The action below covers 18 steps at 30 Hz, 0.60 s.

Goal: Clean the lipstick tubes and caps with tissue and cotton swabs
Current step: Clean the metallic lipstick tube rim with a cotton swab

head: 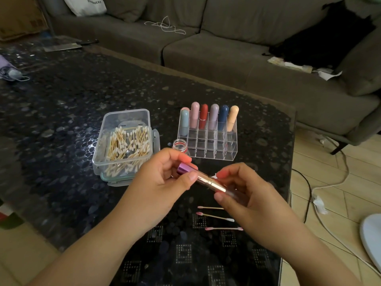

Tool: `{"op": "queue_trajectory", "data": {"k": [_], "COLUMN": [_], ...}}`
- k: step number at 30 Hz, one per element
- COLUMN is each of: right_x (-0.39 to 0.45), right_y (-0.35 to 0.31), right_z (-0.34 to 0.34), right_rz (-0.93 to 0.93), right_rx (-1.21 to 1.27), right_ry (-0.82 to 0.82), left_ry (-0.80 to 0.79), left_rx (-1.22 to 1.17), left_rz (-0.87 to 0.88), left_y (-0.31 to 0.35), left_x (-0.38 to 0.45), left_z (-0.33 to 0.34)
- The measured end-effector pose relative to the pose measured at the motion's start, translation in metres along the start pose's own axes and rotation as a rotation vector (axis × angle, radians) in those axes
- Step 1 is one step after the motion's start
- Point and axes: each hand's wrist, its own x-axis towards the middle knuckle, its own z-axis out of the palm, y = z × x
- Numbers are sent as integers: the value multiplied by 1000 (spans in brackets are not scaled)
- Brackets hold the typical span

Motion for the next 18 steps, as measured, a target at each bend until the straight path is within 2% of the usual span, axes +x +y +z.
{"op": "queue_trajectory", "data": {"k": [12, 18], "right_x": [-1, 2], "right_y": [2, -5], "right_z": [8, 7], "right_rz": [-36, -71], "right_rx": [44, -182], "right_ry": [-10, -63], "left_ry": [20, 47], "left_rx": [73, 101], "left_rz": [28, 69], "left_y": [-2, -1], "left_x": [-3, -2], "left_z": [3, 6]}}
